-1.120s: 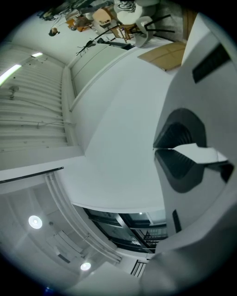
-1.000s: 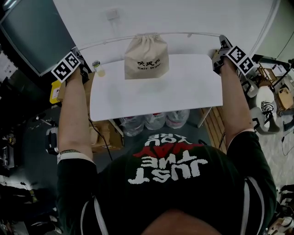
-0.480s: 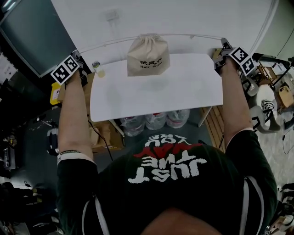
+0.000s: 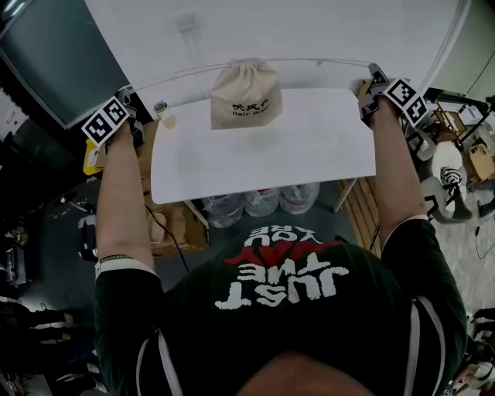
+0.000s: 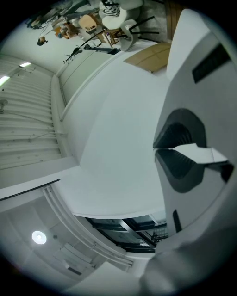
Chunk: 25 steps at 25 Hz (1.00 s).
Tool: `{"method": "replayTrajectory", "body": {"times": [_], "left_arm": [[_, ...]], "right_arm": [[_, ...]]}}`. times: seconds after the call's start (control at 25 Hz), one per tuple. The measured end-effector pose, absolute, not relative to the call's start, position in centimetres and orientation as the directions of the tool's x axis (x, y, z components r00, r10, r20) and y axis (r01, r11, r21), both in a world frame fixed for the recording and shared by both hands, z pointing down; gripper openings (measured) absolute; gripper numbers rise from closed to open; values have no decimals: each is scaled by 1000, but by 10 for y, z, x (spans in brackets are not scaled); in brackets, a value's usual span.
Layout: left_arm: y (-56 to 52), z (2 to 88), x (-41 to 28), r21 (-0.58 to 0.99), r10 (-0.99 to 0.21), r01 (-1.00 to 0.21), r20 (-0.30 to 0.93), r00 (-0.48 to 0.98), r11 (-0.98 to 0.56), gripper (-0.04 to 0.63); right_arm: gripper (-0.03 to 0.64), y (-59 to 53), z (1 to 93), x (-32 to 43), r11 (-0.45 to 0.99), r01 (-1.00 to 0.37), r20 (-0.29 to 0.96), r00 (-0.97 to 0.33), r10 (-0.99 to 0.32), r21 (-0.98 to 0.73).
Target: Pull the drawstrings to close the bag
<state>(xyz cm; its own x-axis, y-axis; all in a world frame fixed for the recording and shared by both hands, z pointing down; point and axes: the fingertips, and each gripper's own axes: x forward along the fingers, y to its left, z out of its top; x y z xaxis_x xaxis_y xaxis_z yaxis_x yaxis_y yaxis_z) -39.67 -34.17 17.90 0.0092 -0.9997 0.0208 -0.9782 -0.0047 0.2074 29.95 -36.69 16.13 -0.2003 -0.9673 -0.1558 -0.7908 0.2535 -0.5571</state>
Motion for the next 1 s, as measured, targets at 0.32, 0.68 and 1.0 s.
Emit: {"method": "replayTrajectory", "body": {"times": [0.32,0.68,1.0], "left_arm": [[-350,187,-392,210,-999,-977,41,27,-18,14],[-366,214,-383,185,-993,-983,117,32,-10,14],[-392,244,-367,186,-983,-982,178,47,-13,13]], "right_arm": [[11,-376,169,302,245,-796,-143,-199,-970,-554],[11,-394,190,306,217,-811,-87,-203,-975,-544],[11,-415,222,317,173,-820,-18,-194,-981,-545]]}}
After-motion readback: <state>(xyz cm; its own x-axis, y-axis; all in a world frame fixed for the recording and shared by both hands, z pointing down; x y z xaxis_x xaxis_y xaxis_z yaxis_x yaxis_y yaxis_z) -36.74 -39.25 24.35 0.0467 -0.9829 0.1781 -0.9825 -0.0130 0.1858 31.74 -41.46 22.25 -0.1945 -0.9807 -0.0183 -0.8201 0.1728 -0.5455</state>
